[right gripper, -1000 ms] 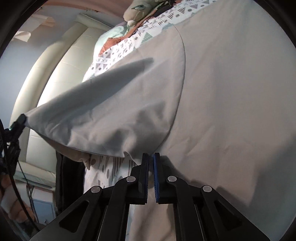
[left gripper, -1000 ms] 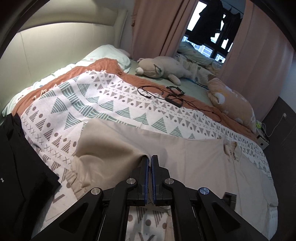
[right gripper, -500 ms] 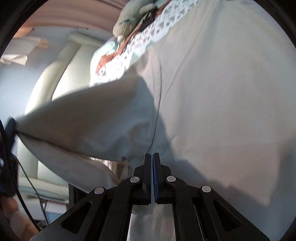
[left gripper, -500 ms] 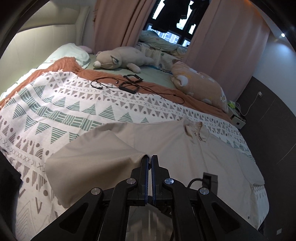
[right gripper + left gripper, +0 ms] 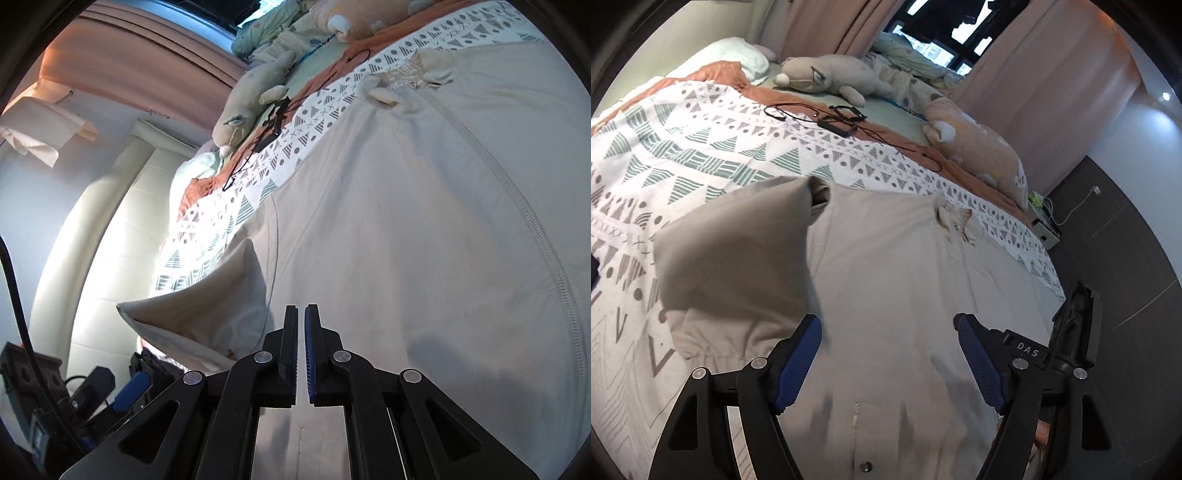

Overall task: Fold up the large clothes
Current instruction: 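Lift the held sleeve with the left tool and swing it across the jacket body, then lower the sleeve onto the jacket body and open the left tool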

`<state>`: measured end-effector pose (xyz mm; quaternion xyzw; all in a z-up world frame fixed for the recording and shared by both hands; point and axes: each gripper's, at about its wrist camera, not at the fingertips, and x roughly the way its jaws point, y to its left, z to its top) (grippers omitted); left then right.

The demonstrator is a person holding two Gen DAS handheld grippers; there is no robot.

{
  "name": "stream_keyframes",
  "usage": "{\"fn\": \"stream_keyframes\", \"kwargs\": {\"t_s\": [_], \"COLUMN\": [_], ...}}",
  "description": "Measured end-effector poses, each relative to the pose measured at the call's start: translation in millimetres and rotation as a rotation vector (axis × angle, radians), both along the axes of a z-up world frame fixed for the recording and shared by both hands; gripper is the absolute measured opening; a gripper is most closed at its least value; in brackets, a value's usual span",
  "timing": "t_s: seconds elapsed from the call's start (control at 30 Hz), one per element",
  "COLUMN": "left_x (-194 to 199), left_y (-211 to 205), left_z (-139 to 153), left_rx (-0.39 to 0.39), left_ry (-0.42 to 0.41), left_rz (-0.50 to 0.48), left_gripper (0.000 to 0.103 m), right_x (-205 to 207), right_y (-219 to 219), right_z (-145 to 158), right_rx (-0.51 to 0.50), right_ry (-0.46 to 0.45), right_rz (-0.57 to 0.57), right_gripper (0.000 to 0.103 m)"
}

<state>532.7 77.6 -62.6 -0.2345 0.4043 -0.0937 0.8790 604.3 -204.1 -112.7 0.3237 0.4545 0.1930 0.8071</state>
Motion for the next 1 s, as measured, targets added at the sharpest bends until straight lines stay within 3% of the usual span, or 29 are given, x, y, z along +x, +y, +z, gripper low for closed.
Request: {"fn": "stream_keyframes", "kwargs": {"t_s": [0.2, 0.23, 0.27, 0.33, 0.5, 0.73, 0.83, 0.97, 1.0], "left_x": [-39.7, -40.4, -42.1, -45.7, -41.9, -19.8, -9.1, 6.1, 7.9], "left_y": [55.1, 62.3, 69.7, 86.8, 115.3, 110.2, 95.6, 78.5, 75.7], "left_z": [-7.7, -11.3, -17.0, -32.1, -79.1, -127.3, -129.8, -122.8, -119.6], "left_rx": [0.053, 0.064, 0.074, 0.075, 0.04, 0.02, 0.12, 0.167, 0.169], "left_ry": [0.017, 0.028, 0.047, 0.091, 0.214, 0.335, 0.363, 0.386, 0.388], "left_rz": [0.18, 0.203, 0.225, 0.265, 0.342, 0.337, 0.332, 0.273, 0.265], "left_gripper": [0.077, 0.077, 0.077, 0.077, 0.077, 0.077, 0.077, 0.023, 0.02], "right_x": [-4.2, -5.0, -6.4, -10.9, -10.7, -0.5, 1.5, 0.6, 0.6], "right_y": [35.7, 45.3, 52.0, 59.4, 61.6, 45.7, 40.0, 34.1, 33.0], "right_z": [5.0, 4.9, 4.3, 4.8, -1.1, -9.8, -10.8, -12.7, -12.2], "right_rx": [0.007, 0.003, -0.002, -0.013, -0.043, -0.026, -0.016, -0.013, -0.011], "right_ry": [-0.036, -0.038, -0.04, -0.054, -0.041, 0.001, 0.008, 0.019, 0.025], "right_rz": [0.14, 0.166, 0.181, 0.187, 0.184, 0.116, 0.094, 0.08, 0.076], "right_gripper": [0.008, 0.019, 0.036, 0.047, 0.047, 0.047, 0.047, 0.047, 0.047]}}
